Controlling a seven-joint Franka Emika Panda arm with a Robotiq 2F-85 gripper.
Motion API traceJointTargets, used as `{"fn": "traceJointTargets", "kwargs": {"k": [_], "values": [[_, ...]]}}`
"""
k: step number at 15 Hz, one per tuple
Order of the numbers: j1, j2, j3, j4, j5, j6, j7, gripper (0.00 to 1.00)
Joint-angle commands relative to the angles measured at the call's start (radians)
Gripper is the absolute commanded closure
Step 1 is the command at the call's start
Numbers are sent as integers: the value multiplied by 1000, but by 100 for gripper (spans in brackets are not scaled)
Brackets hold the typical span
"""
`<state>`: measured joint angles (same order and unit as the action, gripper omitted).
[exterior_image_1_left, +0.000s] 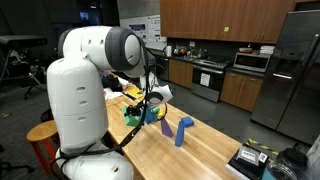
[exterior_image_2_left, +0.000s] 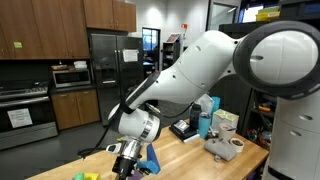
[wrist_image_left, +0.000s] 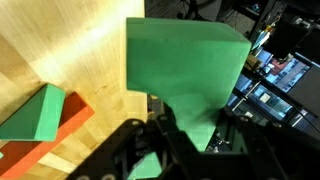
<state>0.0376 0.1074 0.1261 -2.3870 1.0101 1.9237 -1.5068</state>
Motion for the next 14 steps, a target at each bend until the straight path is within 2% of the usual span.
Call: {"fn": "traceJointTargets", "kwargs": {"k": [1,9,14], "values": [[9,-58,-19,-42,32,19,-22,81],[22,-157,-16,-88,61,49,-23,81],[67,-184,13,-99,84,57,-14,81]]}}
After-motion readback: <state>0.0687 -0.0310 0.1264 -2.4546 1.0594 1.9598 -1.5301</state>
